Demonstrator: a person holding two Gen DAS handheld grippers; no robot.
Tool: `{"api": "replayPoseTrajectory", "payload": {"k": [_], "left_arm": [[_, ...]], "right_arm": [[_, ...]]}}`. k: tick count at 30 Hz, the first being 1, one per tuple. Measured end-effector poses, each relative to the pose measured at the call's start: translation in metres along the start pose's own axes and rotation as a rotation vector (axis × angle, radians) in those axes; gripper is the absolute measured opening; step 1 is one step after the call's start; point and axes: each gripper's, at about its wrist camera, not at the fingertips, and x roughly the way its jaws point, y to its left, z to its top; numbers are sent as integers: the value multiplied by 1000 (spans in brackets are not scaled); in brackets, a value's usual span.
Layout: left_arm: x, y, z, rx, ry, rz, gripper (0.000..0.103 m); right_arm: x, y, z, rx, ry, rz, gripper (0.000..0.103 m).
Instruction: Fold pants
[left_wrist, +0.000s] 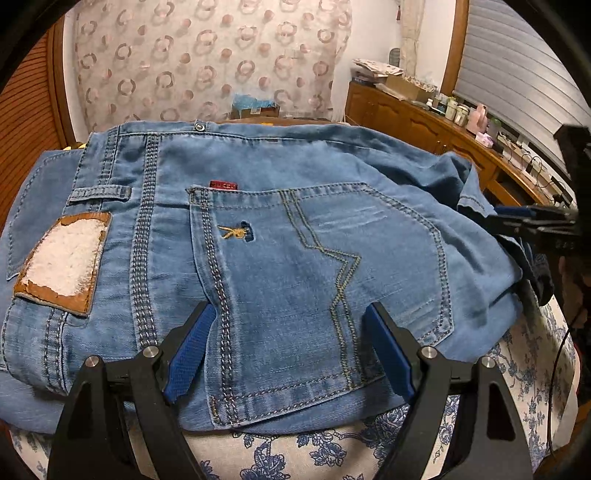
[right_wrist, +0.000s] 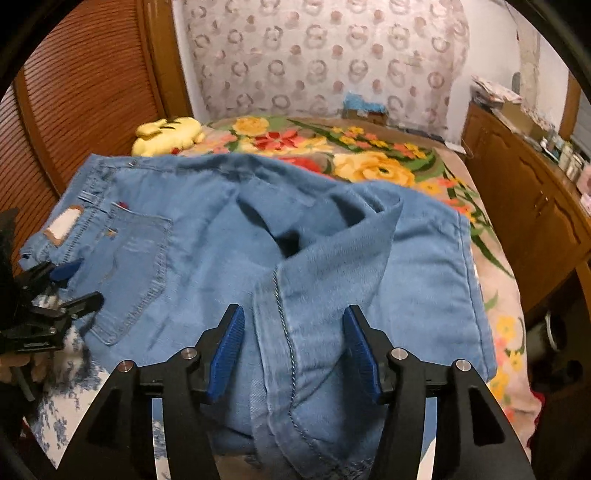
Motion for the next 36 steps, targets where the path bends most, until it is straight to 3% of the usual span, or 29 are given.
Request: {"api": "replayPoseTrajectory", "payload": {"k": [5, 6, 7, 8, 10, 11, 17, 21, 30, 32, 36], "left_arm": [[1, 0, 0, -3, 2, -3, 83], [1, 1, 0, -3, 2, -3, 83], [1, 1, 0, -4, 2, -4, 83], [0, 0, 0, -4, 2, -5, 83], [0, 0, 0, -4, 2, -4, 83], [0, 0, 1, -4, 2, -4, 83], [-4, 2, 3, -16, -1, -25, 83], [-15, 3, 12, -13, -28, -2, 83], [-35, 9, 22, -23, -81, 28, 83], [-35, 9, 21, -25, -81, 30, 83], [-33, 9, 15, -30, -75, 35, 83]], "right_arm": [[8, -9, 4, 7, 24, -9, 58], [11, -7, 8, 7, 23, -7, 52], [10, -8, 8, 3, 21, -4, 38], [10, -10, 9, -2, 21, -2, 33], [12, -7, 17, -10, 8, -4, 9], [9, -8, 19, -20, -4, -7, 8], [-32, -28, 48, -11, -159, -56, 5], [-52, -36, 71, -40, -242, -95, 5], [-51, -51, 95, -36, -336, -177, 4], [-33, -52, 96, 4, -317, -205, 5], [15, -54, 99, 50, -165, -221, 9]]}}
